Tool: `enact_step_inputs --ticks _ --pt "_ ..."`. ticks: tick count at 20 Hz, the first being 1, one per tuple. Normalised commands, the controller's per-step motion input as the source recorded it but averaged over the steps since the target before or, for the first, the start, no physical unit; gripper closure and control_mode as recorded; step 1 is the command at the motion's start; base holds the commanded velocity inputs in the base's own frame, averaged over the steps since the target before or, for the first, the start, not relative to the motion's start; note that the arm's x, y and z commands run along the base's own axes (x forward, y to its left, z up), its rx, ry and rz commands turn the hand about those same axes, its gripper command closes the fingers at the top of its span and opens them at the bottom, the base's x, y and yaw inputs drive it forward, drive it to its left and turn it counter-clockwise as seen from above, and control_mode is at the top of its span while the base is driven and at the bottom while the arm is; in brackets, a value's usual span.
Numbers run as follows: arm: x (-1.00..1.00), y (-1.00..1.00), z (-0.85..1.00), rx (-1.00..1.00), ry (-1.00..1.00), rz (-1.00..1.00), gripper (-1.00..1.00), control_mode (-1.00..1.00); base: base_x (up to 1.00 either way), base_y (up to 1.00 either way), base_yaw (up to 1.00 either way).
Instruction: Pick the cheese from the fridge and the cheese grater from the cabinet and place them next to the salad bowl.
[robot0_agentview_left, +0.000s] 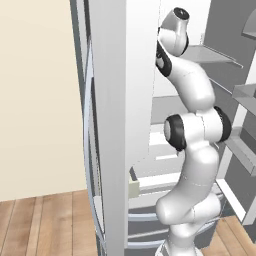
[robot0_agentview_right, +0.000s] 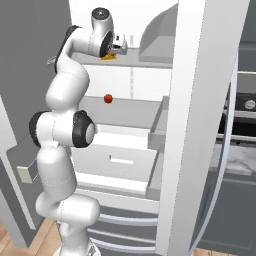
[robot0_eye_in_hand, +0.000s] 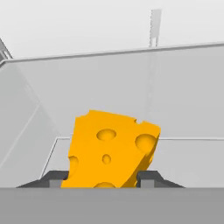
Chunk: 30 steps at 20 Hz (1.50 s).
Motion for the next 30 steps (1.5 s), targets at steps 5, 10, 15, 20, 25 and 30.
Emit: enact_step_inputs --ticks 5,10,15,20,25,30 --pt "-0.63 -0.08 -0.06 0.01 0.00 0.00 1.00 -1.00 0.00 0.00 0.00" --pt "-0.68 -0.16 0.00 0.02 -0.05 -0.02 1.00 -1.00 0.00 0.00 0.00" --pt "-0.78 -0.18 0.00 0.07 -0.09 -0.05 1.00 -1.00 0.00 0.00 0.00" --pt "-0.77 -0.09 0.00 0.08 -0.03 -0.03 1.00 -1.00 0.00 0.00 0.00" --pt "-0.72 -0.11 0.03 0.04 0.00 0.00 1.00 -1.00 0.00 0.00 0.00" --pt "-0.72 -0.11 0.03 0.05 0.03 0.00 1.00 -1.00 0.00 0.00 0.00"
